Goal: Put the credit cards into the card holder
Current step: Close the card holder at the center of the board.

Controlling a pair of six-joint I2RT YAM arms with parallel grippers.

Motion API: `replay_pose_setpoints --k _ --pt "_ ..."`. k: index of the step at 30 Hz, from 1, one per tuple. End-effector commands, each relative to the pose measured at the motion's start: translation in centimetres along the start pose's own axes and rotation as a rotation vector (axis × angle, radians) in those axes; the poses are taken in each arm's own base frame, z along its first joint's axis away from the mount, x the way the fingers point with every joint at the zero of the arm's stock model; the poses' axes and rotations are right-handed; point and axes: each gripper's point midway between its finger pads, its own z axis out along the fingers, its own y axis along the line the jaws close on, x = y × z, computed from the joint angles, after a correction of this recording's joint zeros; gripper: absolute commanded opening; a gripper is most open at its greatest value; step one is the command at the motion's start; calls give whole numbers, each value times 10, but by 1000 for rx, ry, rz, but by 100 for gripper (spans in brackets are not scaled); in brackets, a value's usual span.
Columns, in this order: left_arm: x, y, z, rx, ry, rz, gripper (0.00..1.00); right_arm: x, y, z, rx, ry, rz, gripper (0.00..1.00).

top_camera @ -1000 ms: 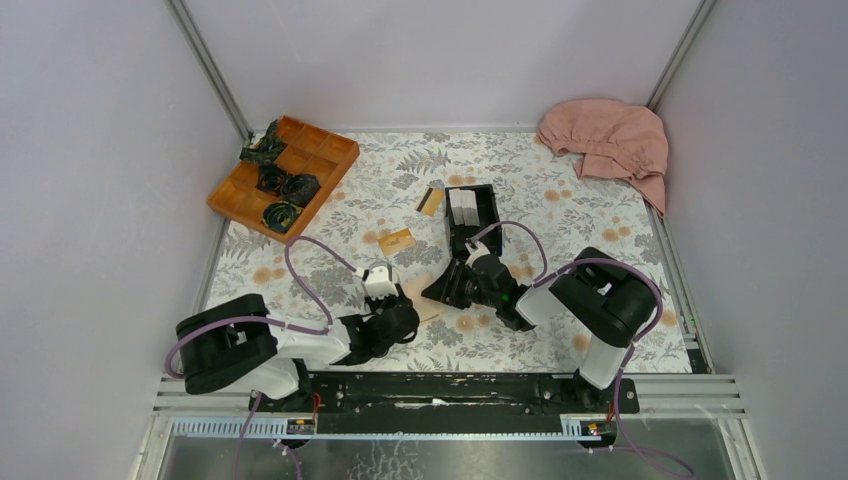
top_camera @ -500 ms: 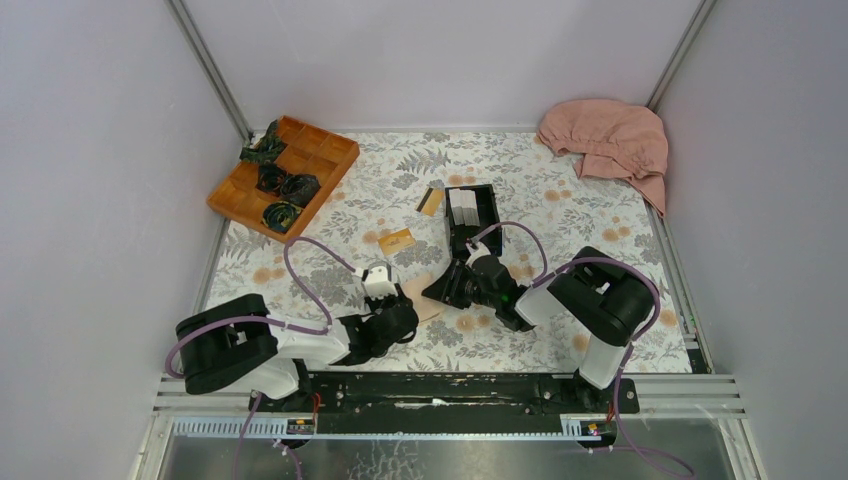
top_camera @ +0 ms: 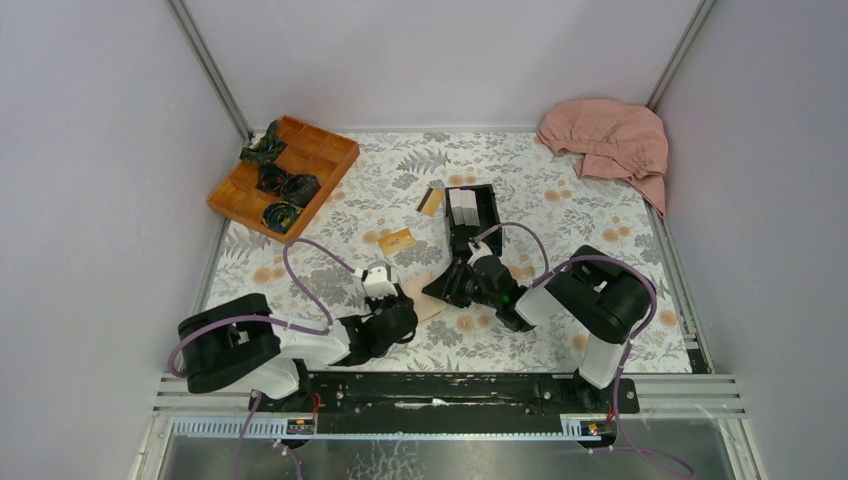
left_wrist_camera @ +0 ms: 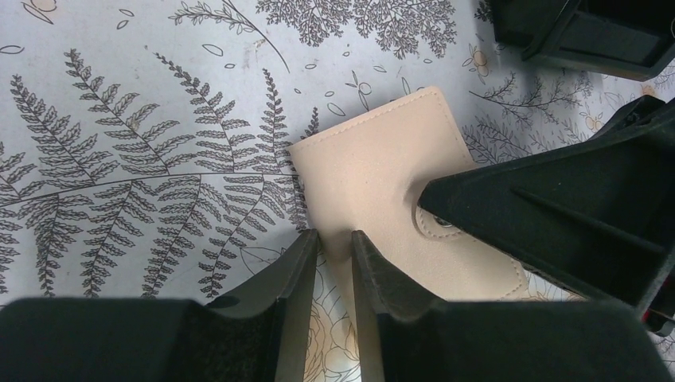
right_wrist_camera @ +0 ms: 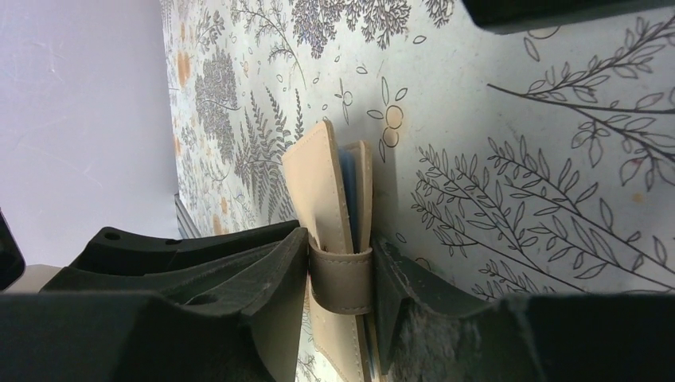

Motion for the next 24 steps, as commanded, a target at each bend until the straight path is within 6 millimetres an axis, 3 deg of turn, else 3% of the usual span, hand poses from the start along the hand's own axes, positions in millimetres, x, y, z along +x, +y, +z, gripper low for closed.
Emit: replay_pose_setpoints --k 1,24 --pt "69 64 -18 -116 298 186 30 6 -41 0 132 -1 10 40" --pt "73 67 -19 -119 314 192 29 -4 -54 -1 145 -68 75 39"
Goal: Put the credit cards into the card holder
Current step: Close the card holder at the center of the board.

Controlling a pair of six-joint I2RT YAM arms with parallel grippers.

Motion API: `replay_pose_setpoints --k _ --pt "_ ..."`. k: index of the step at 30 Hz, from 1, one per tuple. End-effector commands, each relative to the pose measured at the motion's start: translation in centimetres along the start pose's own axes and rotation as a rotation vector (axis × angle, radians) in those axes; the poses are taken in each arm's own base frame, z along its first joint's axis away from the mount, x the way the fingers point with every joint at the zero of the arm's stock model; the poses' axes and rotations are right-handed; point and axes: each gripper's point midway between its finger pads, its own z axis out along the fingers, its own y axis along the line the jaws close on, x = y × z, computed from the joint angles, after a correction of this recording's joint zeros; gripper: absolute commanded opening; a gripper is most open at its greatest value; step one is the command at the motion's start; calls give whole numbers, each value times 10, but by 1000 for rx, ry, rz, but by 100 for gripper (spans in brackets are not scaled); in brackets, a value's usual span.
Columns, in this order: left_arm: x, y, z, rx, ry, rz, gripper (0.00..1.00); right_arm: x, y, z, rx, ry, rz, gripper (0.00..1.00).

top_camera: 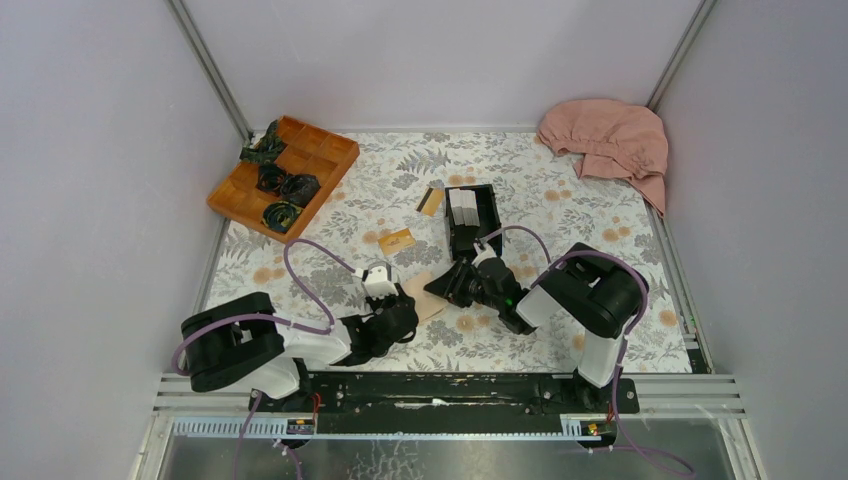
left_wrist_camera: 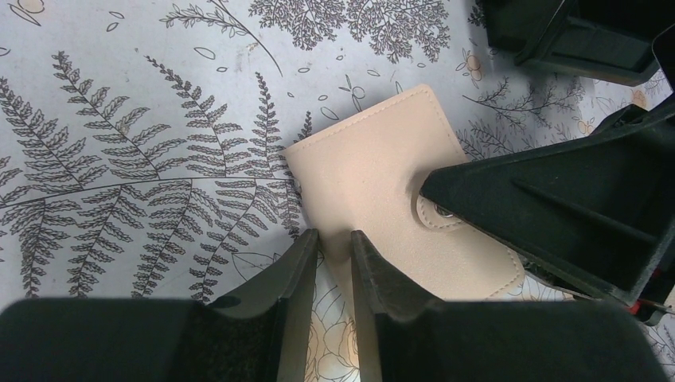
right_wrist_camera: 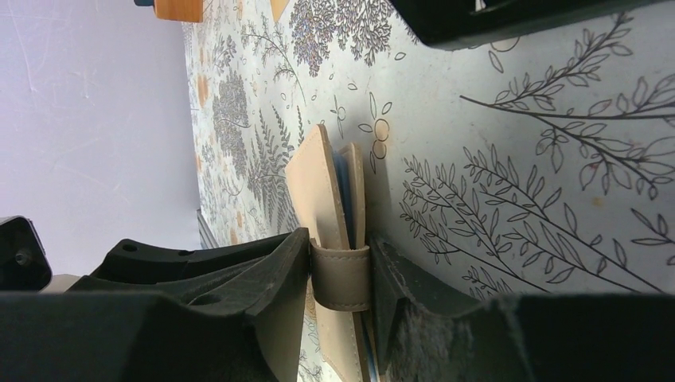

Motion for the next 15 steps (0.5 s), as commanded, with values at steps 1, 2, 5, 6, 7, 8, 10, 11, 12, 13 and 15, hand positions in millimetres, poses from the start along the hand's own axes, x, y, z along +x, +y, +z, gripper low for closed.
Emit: replay_pose_setpoints --k 1,2,5,6,7,8,10,11,12,13,15 --pt "73 71 -23 -130 324 204 28 1 -50 -3 168 -33 11 39" --pt "73 71 -23 -129 324 204 28 0 -50 -2 167 -34 12 39" --pt "72 69 -23 -126 323 201 28 1 -52 1 167 -33 16 39" --pt "73 70 -23 -128 326 203 28 1 -53 1 167 -35 18 39" --pt "73 69 -23 -126 325 201 28 1 -54 2 169 -36 20 39" --pt "72 69 -23 -126 325 201 28 2 -55 3 169 -35 21 39" --pt "73 69 -23 -126 326 202 28 2 -57 4 171 -35 25 38" --pt "73 69 -23 -126 327 201 28 3 -58 5 172 -34 26 38" --pt "73 69 -23 -126 328 204 28 3 -59 5 176 -32 23 38" --pt "73 69 -23 -126 328 204 28 4 -61 5 178 -29 22 38" --pt "73 68 -22 -125 327 206 28 6 -63 6 182 -22 15 37"
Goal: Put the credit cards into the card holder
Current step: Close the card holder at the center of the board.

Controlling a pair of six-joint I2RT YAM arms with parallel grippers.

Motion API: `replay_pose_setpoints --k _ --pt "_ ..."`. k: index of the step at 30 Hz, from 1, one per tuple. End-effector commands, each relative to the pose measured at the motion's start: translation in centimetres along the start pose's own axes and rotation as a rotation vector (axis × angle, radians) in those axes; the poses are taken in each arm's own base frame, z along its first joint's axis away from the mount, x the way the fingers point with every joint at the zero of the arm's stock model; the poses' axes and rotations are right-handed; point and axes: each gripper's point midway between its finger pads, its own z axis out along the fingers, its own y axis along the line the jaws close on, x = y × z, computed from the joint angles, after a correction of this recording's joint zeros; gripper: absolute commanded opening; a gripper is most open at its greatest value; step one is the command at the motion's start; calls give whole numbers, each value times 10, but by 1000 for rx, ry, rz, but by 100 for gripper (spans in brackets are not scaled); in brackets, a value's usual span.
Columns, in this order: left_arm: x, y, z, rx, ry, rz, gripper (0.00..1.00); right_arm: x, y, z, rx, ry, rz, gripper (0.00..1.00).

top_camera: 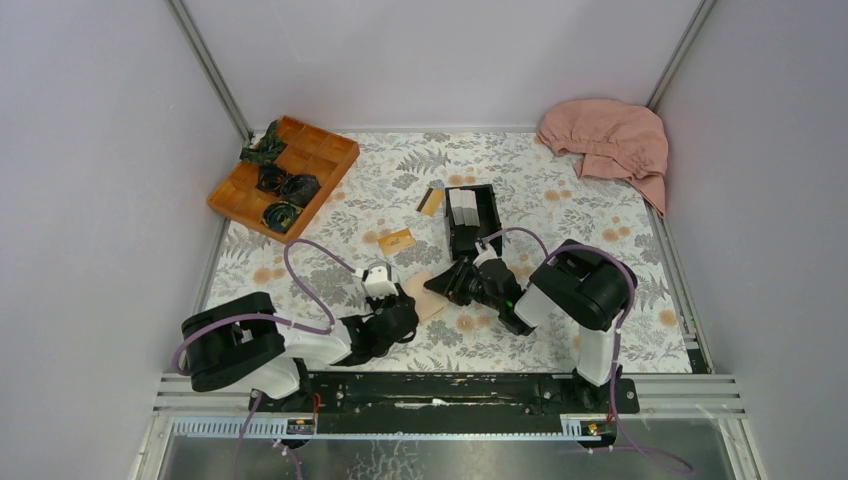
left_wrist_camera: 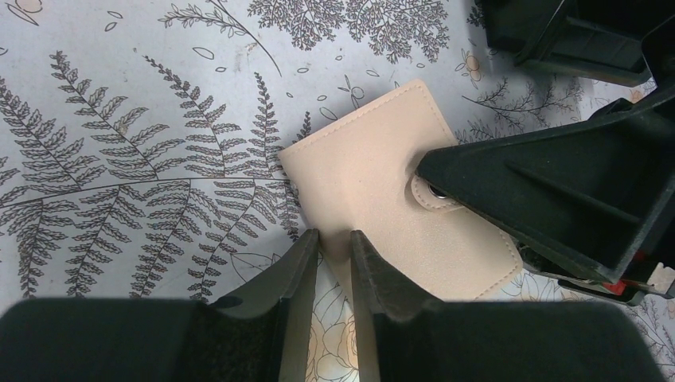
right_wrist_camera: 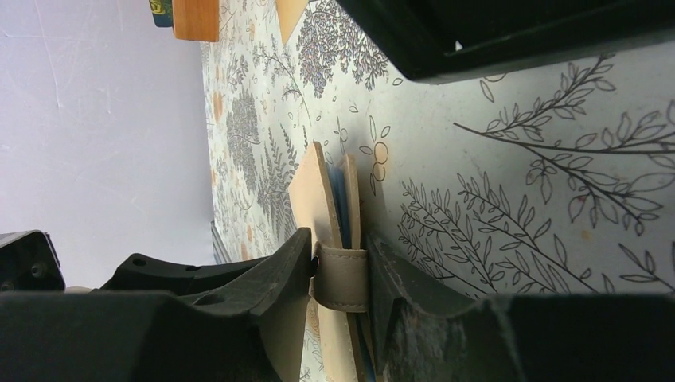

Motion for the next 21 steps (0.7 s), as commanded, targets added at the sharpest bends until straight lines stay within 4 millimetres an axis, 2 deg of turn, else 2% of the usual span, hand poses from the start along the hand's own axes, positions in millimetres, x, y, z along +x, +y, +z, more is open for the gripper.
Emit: replay_pose_setpoints --k 1,13,21 --pt "72 67 -22 -127 326 207 28 10 -62 -1 213 13 -22 38" --pt "71 61 -19 -125 326 223 28 22 -63 -10 211 58 -58 40" --pt "70 63 -20 -133 325 226 28 17 -72 -23 238 22 -53 39"
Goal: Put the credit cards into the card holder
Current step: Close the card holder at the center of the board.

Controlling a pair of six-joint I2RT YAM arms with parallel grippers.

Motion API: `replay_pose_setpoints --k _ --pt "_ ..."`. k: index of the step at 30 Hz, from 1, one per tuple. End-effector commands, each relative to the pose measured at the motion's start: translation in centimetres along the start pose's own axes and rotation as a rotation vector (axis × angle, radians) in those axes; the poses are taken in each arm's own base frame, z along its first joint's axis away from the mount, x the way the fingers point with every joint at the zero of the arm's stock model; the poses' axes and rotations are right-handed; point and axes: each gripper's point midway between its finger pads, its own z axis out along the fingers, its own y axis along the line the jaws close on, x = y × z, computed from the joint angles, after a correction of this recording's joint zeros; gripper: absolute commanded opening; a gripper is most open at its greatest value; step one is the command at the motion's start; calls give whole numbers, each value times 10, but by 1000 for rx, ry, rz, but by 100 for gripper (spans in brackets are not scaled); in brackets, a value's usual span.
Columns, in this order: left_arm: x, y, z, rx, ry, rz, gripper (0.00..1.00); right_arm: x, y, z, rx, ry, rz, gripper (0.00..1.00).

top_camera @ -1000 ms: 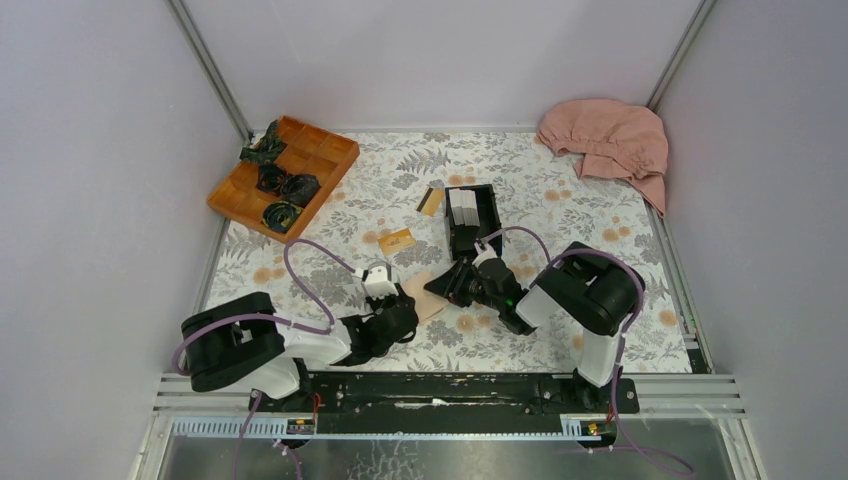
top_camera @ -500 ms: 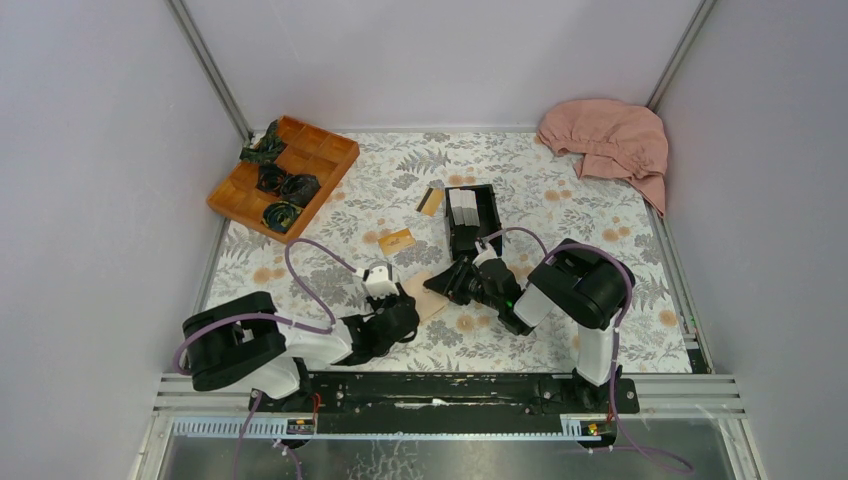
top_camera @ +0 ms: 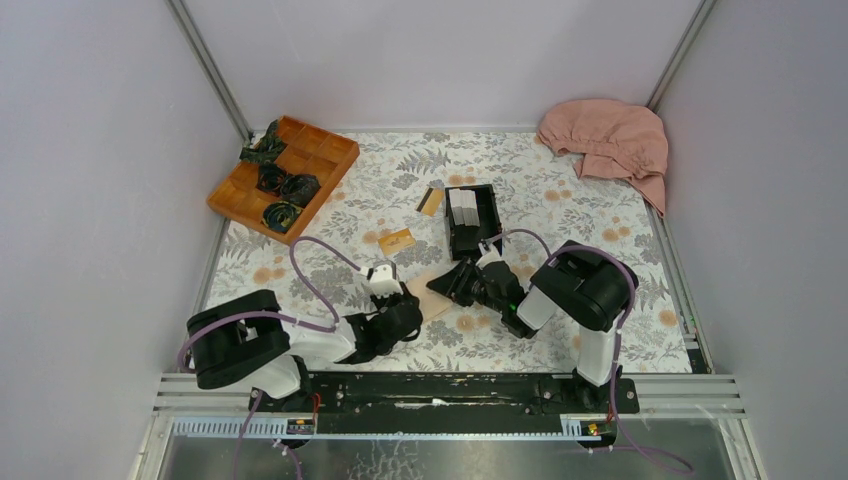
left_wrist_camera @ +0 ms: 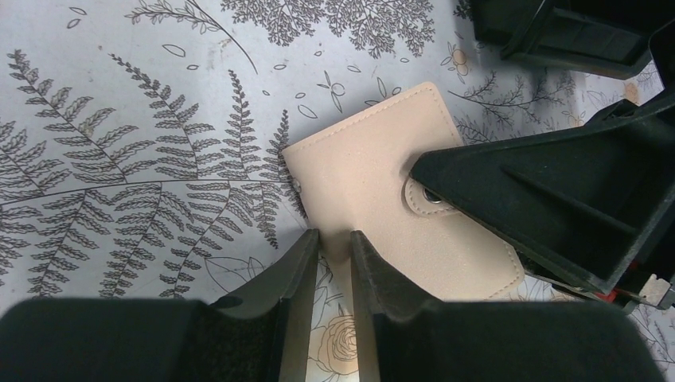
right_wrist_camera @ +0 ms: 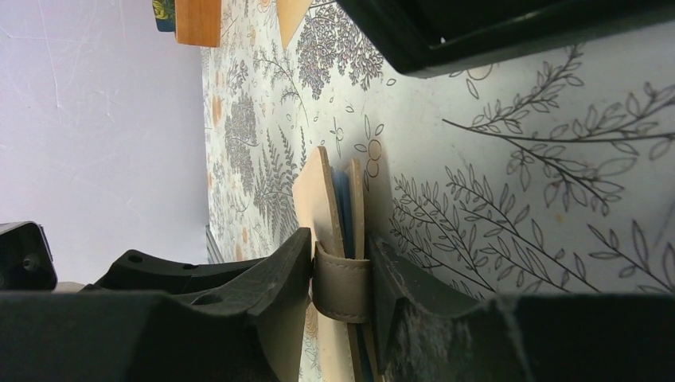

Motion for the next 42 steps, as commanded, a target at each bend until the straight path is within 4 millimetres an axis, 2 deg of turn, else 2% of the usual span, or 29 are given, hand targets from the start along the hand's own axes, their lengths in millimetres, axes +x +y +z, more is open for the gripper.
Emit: replay_pose_setpoints --k 1,8,42 --pt "69 71 -23 -141 314 218 28 17 -67 -20 237 43 -31 39" --pt "70 74 -23 -148 316 215 28 13 -59 -24 222 37 -36 39" --pt "82 78 -18 -193 354 241 27 10 -66 -43 229 7 -38 41"
